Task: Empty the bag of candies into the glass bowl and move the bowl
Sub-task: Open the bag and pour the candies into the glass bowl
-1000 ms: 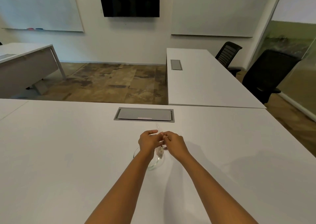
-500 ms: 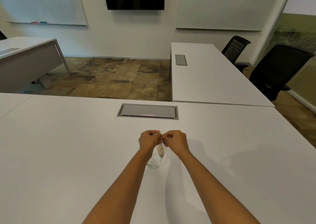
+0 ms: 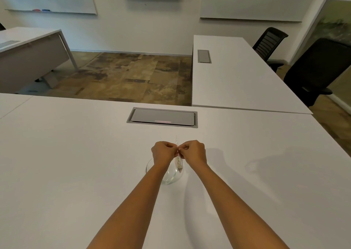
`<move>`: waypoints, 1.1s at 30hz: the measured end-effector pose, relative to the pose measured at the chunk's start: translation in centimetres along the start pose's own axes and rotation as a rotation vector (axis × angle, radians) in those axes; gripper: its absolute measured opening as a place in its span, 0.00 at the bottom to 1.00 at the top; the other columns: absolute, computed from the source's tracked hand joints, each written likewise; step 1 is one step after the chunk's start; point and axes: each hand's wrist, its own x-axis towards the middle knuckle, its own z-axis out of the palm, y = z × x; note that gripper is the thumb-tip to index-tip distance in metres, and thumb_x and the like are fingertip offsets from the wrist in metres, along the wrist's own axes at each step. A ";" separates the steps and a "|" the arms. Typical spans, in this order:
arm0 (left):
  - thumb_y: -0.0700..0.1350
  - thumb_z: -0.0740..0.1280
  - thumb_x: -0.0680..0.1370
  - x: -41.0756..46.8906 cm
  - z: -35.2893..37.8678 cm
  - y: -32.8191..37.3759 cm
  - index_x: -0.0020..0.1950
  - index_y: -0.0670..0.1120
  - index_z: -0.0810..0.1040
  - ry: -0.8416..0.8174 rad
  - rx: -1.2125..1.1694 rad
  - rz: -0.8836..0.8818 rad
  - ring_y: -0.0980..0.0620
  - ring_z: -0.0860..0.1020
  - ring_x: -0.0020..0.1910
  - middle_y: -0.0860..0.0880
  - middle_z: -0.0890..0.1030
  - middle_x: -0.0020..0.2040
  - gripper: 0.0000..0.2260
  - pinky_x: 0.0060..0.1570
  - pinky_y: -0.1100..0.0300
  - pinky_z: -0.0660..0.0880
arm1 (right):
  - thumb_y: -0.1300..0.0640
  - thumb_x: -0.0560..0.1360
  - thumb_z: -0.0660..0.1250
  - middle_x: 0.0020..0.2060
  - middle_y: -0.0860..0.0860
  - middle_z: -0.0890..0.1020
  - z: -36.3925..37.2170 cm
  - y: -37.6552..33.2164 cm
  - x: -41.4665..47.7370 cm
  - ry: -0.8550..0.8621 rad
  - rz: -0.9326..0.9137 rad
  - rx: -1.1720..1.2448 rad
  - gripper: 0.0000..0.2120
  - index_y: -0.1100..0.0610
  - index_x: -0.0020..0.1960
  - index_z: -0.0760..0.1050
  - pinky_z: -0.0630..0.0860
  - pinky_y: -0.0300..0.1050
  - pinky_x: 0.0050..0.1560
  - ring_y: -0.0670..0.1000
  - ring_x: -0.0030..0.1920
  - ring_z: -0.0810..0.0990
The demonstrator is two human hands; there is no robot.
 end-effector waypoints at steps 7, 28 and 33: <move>0.36 0.70 0.71 0.0 1.0 0.4 0.45 0.37 0.84 0.087 0.111 0.105 0.43 0.83 0.42 0.39 0.85 0.44 0.05 0.47 0.55 0.81 | 0.60 0.76 0.65 0.48 0.58 0.85 0.3 -0.1 0.1 0.057 -0.041 -0.093 0.10 0.62 0.52 0.82 0.78 0.42 0.50 0.55 0.48 0.83; 0.39 0.61 0.79 -0.2 1.9 -0.2 0.54 0.42 0.80 0.097 0.405 0.328 0.49 0.79 0.52 0.44 0.80 0.59 0.09 0.52 0.64 0.72 | 0.63 0.77 0.61 0.51 0.58 0.83 0.0 0.0 0.2 0.061 -0.130 -0.266 0.11 0.59 0.57 0.77 0.76 0.39 0.44 0.55 0.45 0.82; 0.41 0.61 0.79 -0.4 1.6 -0.2 0.64 0.40 0.76 0.057 0.502 0.295 0.45 0.77 0.61 0.42 0.78 0.64 0.15 0.63 0.58 0.71 | 0.59 0.76 0.65 0.55 0.59 0.82 -0.3 0.2 0.4 0.040 -0.096 -0.374 0.12 0.62 0.58 0.77 0.78 0.44 0.53 0.56 0.53 0.81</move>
